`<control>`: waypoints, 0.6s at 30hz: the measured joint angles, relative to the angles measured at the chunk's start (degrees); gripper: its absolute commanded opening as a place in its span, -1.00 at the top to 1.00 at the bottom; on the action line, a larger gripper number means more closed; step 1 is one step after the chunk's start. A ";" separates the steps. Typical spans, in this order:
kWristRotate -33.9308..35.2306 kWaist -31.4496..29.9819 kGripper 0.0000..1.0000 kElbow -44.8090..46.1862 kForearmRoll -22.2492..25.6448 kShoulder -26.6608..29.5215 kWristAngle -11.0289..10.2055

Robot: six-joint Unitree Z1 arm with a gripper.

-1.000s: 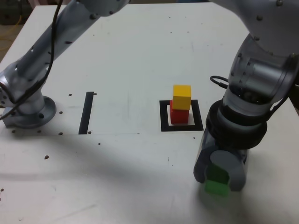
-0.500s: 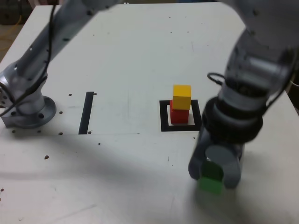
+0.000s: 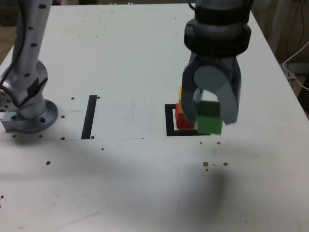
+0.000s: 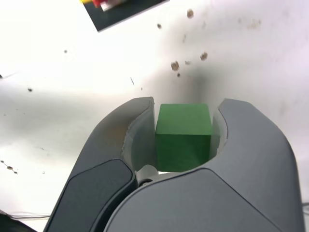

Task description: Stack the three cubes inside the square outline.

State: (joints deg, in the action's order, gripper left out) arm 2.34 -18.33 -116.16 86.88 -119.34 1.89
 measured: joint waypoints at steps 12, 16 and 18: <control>-4.04 11.32 1.00 -2.38 1.62 0.87 0.06; -5.97 15.05 1.00 -0.02 1.48 1.11 -0.24; -7.01 16.89 1.00 1.64 1.19 1.46 -0.76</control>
State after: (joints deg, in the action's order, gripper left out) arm -4.66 -1.45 -114.51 88.07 -117.88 1.12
